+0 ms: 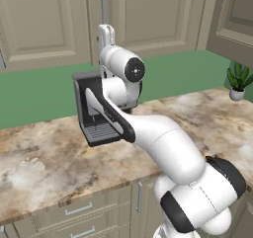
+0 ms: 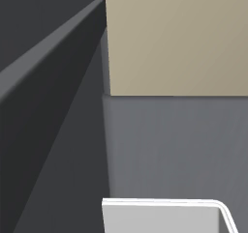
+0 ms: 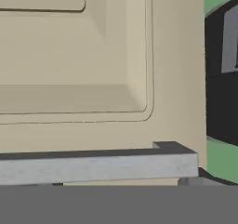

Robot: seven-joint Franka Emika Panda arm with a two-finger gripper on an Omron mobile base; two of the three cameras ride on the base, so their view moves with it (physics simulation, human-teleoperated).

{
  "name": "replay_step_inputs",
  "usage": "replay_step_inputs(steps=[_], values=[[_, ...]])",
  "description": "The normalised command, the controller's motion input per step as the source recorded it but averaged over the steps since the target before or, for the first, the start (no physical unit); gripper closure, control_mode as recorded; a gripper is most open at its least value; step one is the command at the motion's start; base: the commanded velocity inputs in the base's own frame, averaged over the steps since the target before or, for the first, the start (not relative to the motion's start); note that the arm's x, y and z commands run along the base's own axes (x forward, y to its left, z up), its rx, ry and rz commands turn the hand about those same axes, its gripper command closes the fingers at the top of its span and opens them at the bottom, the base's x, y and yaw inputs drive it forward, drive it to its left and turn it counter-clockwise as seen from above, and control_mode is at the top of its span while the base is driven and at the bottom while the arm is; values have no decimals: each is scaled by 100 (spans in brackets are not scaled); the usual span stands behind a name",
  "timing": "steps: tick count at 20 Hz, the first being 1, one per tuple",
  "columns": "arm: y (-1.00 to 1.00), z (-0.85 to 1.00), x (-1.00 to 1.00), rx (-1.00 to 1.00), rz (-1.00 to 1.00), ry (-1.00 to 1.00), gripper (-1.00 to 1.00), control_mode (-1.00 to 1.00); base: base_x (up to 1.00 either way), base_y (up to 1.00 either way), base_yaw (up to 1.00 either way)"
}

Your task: Pick the jar and candle from the dining table and place them in the open cabinet. Close the cabinet after placing the objects.

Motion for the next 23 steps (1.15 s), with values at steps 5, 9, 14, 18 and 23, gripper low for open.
replay_step_inputs(steps=[5,9,14,18,23], values=[[14,0,53,0,0,0,-100,-100,0,0,0],[1,0,51,0,0,0,-100,-100,0,0,0],[0,0,45,0,0,0,-100,-100,0,0,0],[0,0,30,0,0,0,-100,-100,0,0,0],[0,0,2,0,0,0,-100,-100,0,0,0]])
